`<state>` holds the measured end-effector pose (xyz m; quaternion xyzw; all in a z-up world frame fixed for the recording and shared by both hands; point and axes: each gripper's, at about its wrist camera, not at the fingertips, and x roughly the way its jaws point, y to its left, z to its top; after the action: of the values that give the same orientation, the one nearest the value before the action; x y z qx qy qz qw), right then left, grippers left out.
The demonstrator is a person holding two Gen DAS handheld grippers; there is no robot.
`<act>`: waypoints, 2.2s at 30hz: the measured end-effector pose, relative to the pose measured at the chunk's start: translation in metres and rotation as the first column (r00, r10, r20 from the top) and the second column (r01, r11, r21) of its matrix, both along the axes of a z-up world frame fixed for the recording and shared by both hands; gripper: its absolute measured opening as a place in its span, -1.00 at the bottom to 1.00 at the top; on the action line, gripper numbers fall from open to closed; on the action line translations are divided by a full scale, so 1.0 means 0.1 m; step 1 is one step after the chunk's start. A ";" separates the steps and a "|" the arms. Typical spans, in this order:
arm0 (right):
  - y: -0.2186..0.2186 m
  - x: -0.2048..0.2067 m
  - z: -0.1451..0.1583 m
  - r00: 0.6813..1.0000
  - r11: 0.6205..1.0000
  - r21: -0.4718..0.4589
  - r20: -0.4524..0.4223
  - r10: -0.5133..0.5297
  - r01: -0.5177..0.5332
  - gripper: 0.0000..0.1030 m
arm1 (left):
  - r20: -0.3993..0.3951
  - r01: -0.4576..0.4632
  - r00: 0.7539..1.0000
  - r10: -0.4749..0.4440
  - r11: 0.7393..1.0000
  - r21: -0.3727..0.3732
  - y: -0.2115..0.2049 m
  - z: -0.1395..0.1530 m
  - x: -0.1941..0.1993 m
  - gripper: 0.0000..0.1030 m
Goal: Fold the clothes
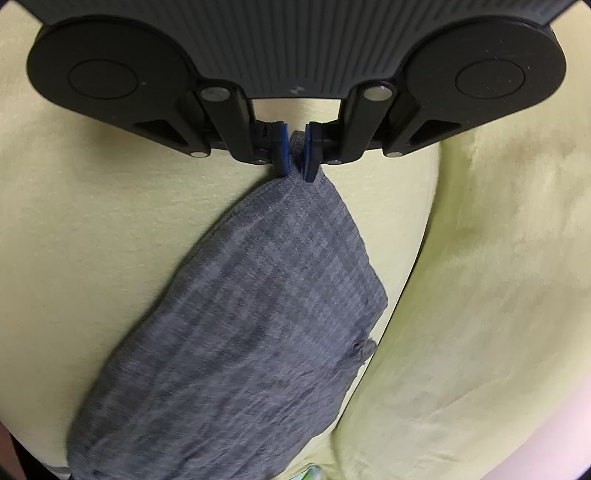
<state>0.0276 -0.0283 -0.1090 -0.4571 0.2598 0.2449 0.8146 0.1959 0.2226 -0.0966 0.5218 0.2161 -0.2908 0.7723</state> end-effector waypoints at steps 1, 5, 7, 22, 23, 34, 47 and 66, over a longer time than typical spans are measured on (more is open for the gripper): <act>0.00 0.00 0.00 1.000 1.000 0.004 -0.005 0.004 -0.004 -0.74 | -0.008 -0.007 1.000 0.007 1.000 -0.007 -0.01 0.01 0.02 -0.90; -0.03 0.01 0.04 1.000 0.999 0.035 -0.028 -0.001 0.002 -0.83 | -0.029 -0.043 0.999 0.042 0.998 -0.049 -0.02 0.08 0.07 -0.91; -0.06 0.03 0.11 0.998 0.997 0.071 -0.054 -0.012 0.016 -0.84 | -0.033 -0.065 0.997 0.063 0.995 -0.076 -0.01 0.16 0.09 -0.91; -1.10 0.80 0.89 0.908 0.713 0.597 -0.395 -0.138 0.368 -0.86 | 0.047 -0.152 0.985 0.164 0.970 -0.192 -0.75 1.24 0.82 -0.91; -1.20 0.86 0.91 0.907 0.692 0.615 -0.395 -0.145 0.378 -0.86 | 0.058 -0.154 0.984 0.168 0.970 -0.190 -0.86 1.32 0.92 -0.91; -2.23 1.34 0.76 0.848 0.394 0.751 -0.483 -0.219 0.530 -0.86 | 0.083 -0.087 0.992 0.092 0.994 -0.066 -2.31 1.46 1.90 -0.91; -3.11 1.61 0.07 0.720 0.036 0.730 -0.662 -0.206 0.682 -0.86 | 0.045 0.010 0.999 -0.009 1.000 -0.024 -3.49 0.89 2.58 -0.91; -3.31 1.40 -0.12 0.654 -0.119 0.681 -0.729 -0.201 0.723 -0.86 | 0.004 0.089 0.996 -0.089 0.996 -0.007 -4.04 0.50 2.82 -0.91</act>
<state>0.1679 -0.3590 -0.1214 0.3862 0.3338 0.1187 0.8516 0.4780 -0.1819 -0.0468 0.5285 0.1903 -0.3247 0.7609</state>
